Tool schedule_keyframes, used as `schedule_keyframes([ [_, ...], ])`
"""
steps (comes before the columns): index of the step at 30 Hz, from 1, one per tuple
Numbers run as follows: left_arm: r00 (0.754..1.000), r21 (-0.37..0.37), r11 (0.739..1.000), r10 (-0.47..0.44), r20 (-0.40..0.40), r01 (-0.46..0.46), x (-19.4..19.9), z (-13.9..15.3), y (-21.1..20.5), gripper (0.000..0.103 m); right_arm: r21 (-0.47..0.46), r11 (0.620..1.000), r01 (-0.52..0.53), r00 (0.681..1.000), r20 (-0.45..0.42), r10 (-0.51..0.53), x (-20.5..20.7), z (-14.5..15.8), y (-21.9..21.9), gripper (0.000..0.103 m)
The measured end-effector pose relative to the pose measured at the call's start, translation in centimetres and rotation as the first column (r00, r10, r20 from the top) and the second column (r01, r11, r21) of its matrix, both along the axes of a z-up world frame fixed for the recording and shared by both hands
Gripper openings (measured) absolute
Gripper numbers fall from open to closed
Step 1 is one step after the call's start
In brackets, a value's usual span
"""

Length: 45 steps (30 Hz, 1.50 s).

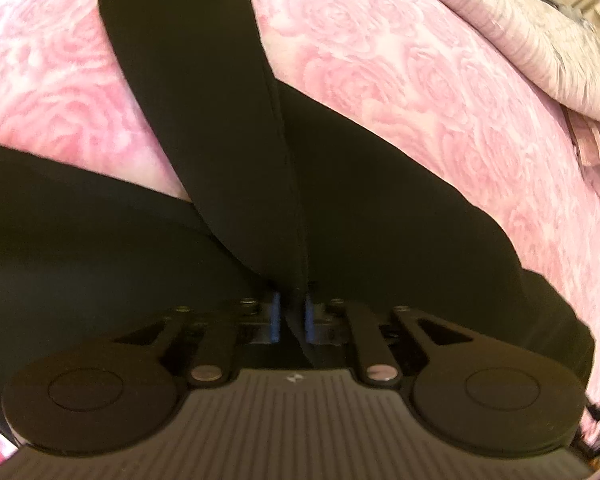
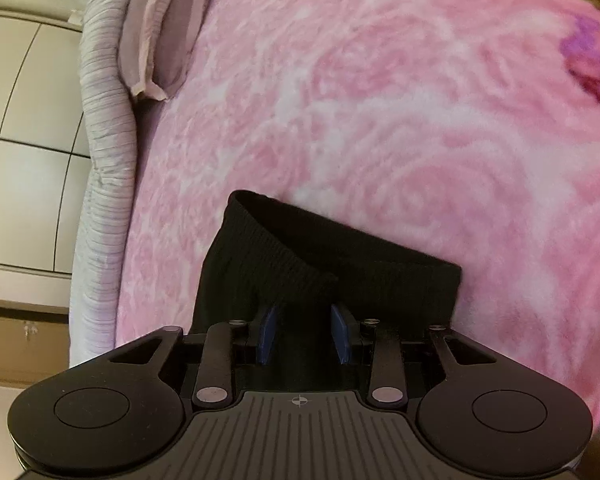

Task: Fold clothes

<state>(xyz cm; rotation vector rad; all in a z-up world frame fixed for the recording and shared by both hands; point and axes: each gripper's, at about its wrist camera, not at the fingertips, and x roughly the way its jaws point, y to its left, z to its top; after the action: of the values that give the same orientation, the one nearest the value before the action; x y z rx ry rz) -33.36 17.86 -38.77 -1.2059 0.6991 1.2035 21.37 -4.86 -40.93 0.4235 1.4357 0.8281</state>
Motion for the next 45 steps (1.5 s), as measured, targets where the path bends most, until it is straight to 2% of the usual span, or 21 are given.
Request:
schedule_keyframes([
  [1,1.000,0.008,1.000,-0.001,0.004,0.001,-0.2,0.2,-0.2,0.002,-0.010,1.000,-0.010,1.000,0.023,0.010,-0.1,0.2,0.3,0.016],
  [4,1.000,0.069,0.998,-0.001,0.018,0.000,-0.7,1.2,-1.1,0.002,-0.016,0.998,-0.053,0.990,0.127,0.055,-0.3,1.9,0.5,0.009],
  [6,1.000,0.136,0.991,-0.005,0.011,0.004,-1.5,3.2,-3.2,0.002,0.002,0.997,-0.073,0.985,0.155,0.072,-0.2,3.3,-0.3,0.009],
  [8,1.000,0.170,0.985,0.004,0.019,-0.007,-2.1,4.4,-5.5,0.002,0.017,0.995,-0.094,0.979,0.183,0.089,-0.2,4.6,-1.2,0.009],
  [11,1.000,0.160,0.987,0.012,0.010,-0.013,-2.6,4.5,-9.1,0.002,-0.029,0.992,-0.123,0.973,0.193,0.126,-0.2,4.7,-3.0,0.009],
  [15,1.000,0.122,0.992,0.016,-0.024,-0.013,-2.5,2.8,-13.0,0.002,-0.103,0.988,-0.118,0.973,0.188,0.136,-0.1,3.5,-5.0,0.009],
  [19,0.999,0.139,0.990,0.033,-0.028,-0.028,-2.2,2.2,-14.3,0.002,-0.097,0.988,-0.122,0.969,0.205,0.139,-0.3,3.7,-5.6,0.009],
  [24,0.997,0.177,0.984,-0.020,-0.077,0.034,-1.9,2.5,-15.0,0.002,-0.101,0.985,-0.138,0.961,0.227,0.158,-0.2,4.0,-5.3,0.009],
  [30,0.992,0.160,0.985,-0.039,-0.123,0.058,-1.1,0.1,-15.5,0.003,-0.152,0.977,-0.151,0.950,0.251,0.186,-0.7,2.8,-5.4,0.009],
  [33,0.990,0.147,0.988,-0.035,-0.135,0.055,-0.9,-0.4,-15.4,0.005,-0.231,0.955,-0.188,0.931,0.268,0.249,-1.1,1.9,-4.6,0.015],
  [35,0.990,0.136,0.989,-0.034,-0.136,0.052,-0.9,-0.1,-15.2,0.007,-0.313,0.930,-0.194,0.904,0.310,0.293,-1.6,2.7,-3.7,0.040],
  [36,0.990,0.126,0.991,-0.028,-0.140,0.046,-1.1,0.3,-15.3,0.012,-0.357,0.913,-0.197,0.883,0.339,0.323,-2.0,3.5,-3.2,0.043],
  [37,0.989,0.118,0.992,-0.022,-0.144,0.039,-1.3,0.8,-15.3,0.016,-0.395,0.897,-0.199,0.861,0.367,0.353,-2.4,4.2,-2.7,0.043],
  [39,0.990,0.128,0.992,-0.006,-0.141,0.024,-2.1,1.7,-15.9,0.020,-0.393,0.892,-0.222,0.821,0.419,0.389,-3.8,5.6,-2.1,0.044],
  [42,0.990,0.143,0.990,0.019,-0.138,0.001,-3.3,3.1,-16.6,0.021,-0.393,0.882,-0.259,0.756,0.487,0.439,-5.7,7.6,-1.1,0.044],
  [45,0.984,0.170,0.985,0.061,-0.168,-0.032,-6.0,3.1,-15.9,0.018,-0.441,0.829,-0.344,0.758,0.391,0.522,-7.9,5.5,0.7,0.044],
])
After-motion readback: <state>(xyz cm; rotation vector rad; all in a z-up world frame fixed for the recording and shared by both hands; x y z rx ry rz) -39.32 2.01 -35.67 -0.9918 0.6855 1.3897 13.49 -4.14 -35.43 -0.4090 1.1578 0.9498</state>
